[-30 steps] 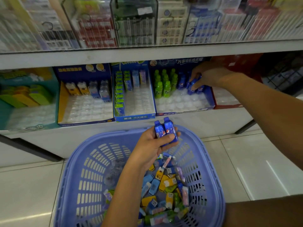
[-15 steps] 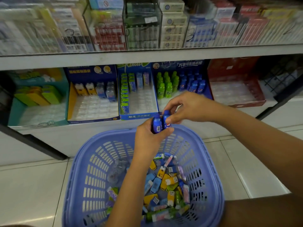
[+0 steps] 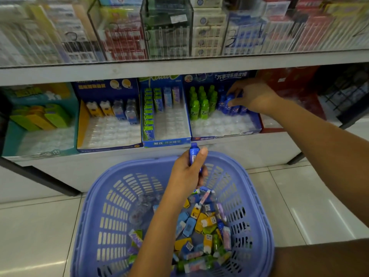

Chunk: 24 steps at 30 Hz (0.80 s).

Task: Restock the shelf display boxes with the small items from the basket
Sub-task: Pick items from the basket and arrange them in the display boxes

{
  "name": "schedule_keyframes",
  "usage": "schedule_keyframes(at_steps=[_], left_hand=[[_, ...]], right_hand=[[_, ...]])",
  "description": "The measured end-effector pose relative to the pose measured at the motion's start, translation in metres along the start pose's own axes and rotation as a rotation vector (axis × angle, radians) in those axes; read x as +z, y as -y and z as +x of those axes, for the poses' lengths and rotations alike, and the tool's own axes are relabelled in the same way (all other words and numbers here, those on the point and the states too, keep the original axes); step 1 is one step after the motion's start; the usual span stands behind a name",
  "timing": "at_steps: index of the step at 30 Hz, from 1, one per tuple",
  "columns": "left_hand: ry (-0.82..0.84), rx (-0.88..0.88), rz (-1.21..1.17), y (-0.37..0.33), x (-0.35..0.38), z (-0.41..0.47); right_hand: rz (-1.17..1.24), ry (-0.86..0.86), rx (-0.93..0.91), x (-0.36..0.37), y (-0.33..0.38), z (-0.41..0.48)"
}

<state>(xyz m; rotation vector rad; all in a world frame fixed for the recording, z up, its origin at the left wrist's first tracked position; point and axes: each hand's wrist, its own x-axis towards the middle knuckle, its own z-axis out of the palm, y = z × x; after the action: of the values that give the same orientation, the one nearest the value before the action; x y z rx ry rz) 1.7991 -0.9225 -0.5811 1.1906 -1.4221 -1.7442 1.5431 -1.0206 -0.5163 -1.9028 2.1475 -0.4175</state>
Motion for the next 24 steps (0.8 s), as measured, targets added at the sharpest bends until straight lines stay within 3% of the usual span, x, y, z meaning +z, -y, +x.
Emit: schedule_keyframes(at_steps=[7,11,15,18,21,24], left_hand=[[0.149,-0.041,-0.025,-0.004,-0.004,0.003],[0.243,-0.162,-0.324,-0.006,-0.004,0.006],[0.336,-0.148,-0.546,-0.006,-0.008,0.001],[0.381,-0.127,-0.621,-0.005,-0.013,-0.004],[0.394,-0.055,-0.625,-0.004,-0.015,-0.006],[0.451,-0.036,-0.694,-0.003,-0.015,-0.009]], right_hand=[[-0.036,0.123,-0.033,0.006,-0.003,0.015],[-0.106,0.166,-0.018,0.003,0.006,0.016],[-0.200,0.251,0.047,-0.004,0.021,0.014],[-0.404,0.145,-0.023,-0.004,0.036,-0.001],[-0.078,0.065,-0.100,-0.005,0.059,-0.034],[0.393,0.440,-0.154,-0.014,0.081,-0.076]])
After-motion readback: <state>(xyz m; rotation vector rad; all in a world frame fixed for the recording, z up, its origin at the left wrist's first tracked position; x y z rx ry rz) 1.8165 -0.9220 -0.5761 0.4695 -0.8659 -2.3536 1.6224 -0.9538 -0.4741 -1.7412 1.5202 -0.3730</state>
